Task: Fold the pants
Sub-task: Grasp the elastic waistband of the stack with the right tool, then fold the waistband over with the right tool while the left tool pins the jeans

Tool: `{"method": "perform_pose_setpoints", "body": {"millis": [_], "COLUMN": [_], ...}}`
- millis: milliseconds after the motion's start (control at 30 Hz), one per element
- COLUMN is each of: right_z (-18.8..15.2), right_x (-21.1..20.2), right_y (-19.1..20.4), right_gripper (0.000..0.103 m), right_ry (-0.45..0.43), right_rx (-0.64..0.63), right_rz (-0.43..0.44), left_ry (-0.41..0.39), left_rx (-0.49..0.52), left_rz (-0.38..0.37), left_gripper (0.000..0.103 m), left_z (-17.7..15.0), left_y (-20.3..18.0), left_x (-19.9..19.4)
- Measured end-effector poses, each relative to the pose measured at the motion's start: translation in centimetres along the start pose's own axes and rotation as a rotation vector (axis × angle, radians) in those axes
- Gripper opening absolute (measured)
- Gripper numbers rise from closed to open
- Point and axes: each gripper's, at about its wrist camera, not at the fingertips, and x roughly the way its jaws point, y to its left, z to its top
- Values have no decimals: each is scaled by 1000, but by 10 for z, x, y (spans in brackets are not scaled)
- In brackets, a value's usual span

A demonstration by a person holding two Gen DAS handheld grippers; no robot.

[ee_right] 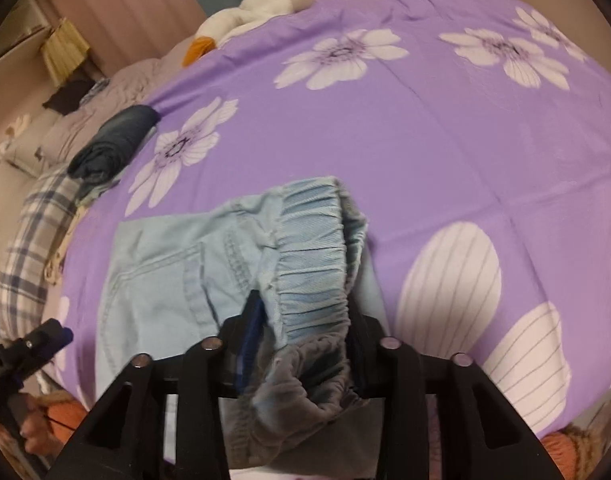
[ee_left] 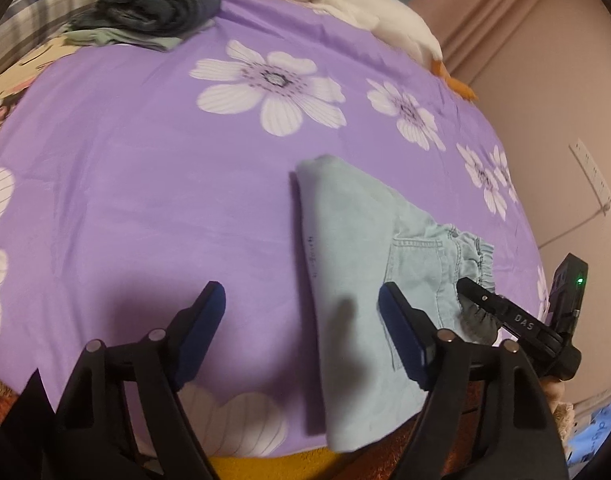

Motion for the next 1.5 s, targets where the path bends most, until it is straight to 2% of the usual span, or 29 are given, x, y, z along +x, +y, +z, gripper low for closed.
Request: {"method": "perform_pose_setpoints", "body": {"millis": [133, 233, 333, 400, 800, 867, 933, 1000, 1100, 1333, 1367, 1433, 1500], "right_z": [0, -4, -6, -6, -15, -18, -20, -25, -31, -37, -36, -36, -35], "right_x": [2, 0, 0, 0, -8, -11, -11, -14, -18, -26, -27, -31, -38], "right_y": [-9, -8, -9, -8, -1, -2, -4, -8, -13, -8, -7, -3, 3], "right_gripper": [48, 48, 49, 49, 57, 62, 75, 76, 76, 76, 76, 76, 77], "right_ry": [1, -13, -21, -23, -47, -47, -41, -45, -39, -25, -24, -23, -39], "right_rx": [33, 41, 41, 41, 17, 18, 22, 30, 46, 25, 23, 10, -18], "right_rz": [34, 53, 58, 52, -45, -68, -120, -130, -117, -145, -151, -170, -172], "left_ry": [39, 81, 114, 124, 146, 144, 147, 153, 168, 172, 150, 98, 34], "left_rx": [33, 48, 9, -5, 49, 52, 40, 17, 42, 6, 23, 55, 75], "left_rz": [12, 32, 6, -13, -50, -51, -58, -67, -73, -101, -102, -95, -76], "left_gripper": [61, 57, 57, 61, 65, 65, 65, 65, 67, 76, 77, 90, 97], "left_z": [2, -3, -9, -14, -49, -53, -57, -62, -70, -65, -62, -56, -49], "left_y": [-9, -11, -3, 2, -1, -1, 0, 1, -2, -3, -6, -10, -13], "left_x": [20, 35, 42, 42, 27, 25, 23, 20, 16, 9, 6, 0, -6]}}
